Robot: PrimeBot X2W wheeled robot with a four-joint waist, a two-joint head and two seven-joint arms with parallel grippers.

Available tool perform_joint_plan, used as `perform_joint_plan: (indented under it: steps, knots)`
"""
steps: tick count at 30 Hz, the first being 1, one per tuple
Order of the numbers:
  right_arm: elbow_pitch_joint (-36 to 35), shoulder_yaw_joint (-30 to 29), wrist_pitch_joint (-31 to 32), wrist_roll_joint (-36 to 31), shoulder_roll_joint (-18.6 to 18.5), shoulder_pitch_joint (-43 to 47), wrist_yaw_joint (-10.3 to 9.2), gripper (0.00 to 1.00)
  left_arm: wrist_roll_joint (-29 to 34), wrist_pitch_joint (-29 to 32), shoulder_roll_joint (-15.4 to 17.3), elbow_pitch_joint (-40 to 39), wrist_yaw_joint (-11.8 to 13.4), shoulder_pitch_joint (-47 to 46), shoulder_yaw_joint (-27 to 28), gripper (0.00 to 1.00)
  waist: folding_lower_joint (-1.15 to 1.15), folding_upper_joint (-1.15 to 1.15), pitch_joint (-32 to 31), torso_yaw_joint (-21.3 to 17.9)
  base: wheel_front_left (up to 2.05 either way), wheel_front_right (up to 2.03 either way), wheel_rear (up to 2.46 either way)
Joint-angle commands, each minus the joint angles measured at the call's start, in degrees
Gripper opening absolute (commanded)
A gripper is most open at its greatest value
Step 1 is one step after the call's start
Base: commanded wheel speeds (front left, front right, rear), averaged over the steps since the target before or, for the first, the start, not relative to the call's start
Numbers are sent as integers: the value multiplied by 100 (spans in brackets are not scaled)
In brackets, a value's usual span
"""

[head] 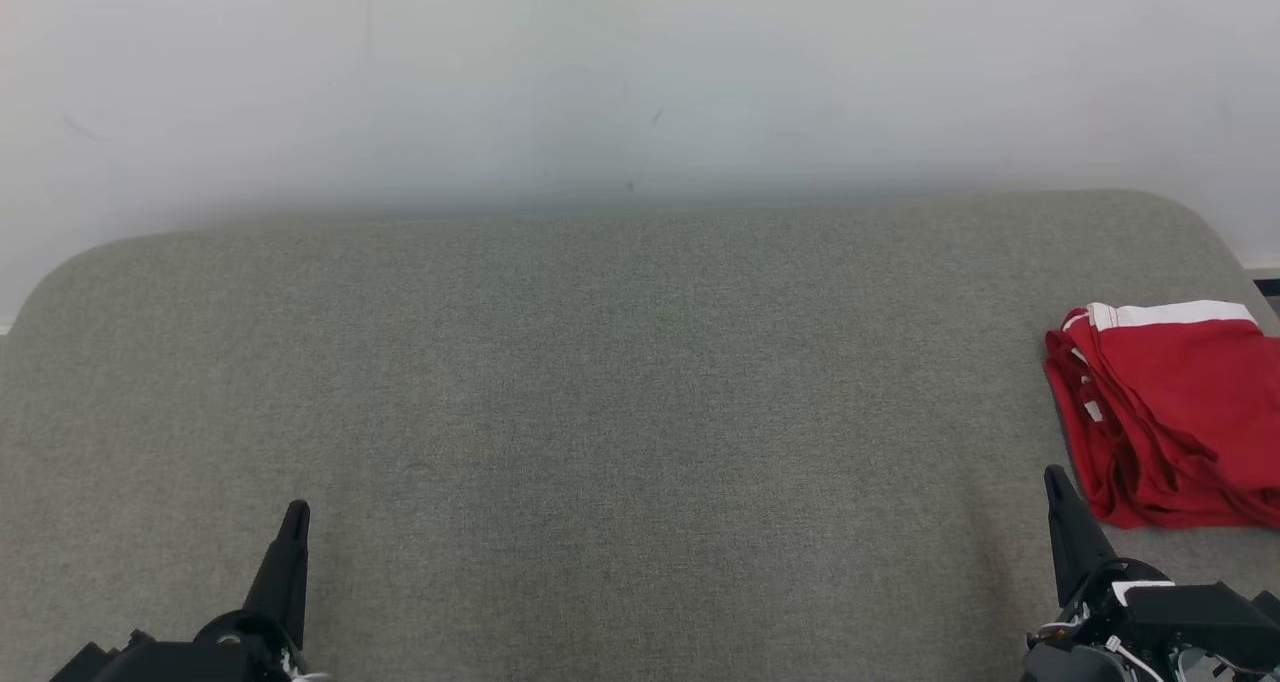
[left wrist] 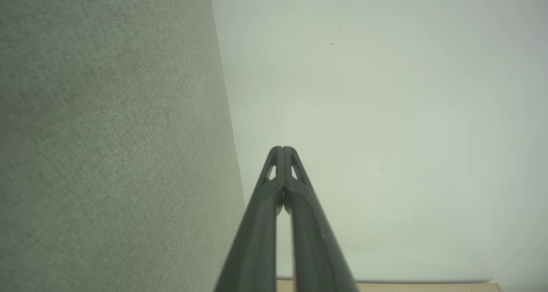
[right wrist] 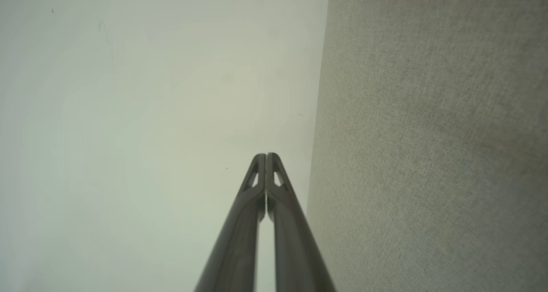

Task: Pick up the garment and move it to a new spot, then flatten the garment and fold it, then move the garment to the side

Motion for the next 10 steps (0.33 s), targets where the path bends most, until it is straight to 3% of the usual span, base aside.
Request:
perform_joint_plan:
  steps: [1,10]
  knots:
    - [-12,-7,12,11,10,-38,4,0,-27,15,30,-20,-6,-61,18,0,0,0,0,0,0,0,0]
    - [-12,-6,12,11,10,-38,4,0,-27,15,30,-20,-6,-61,19,0,0,0,0,0,0,0,0]
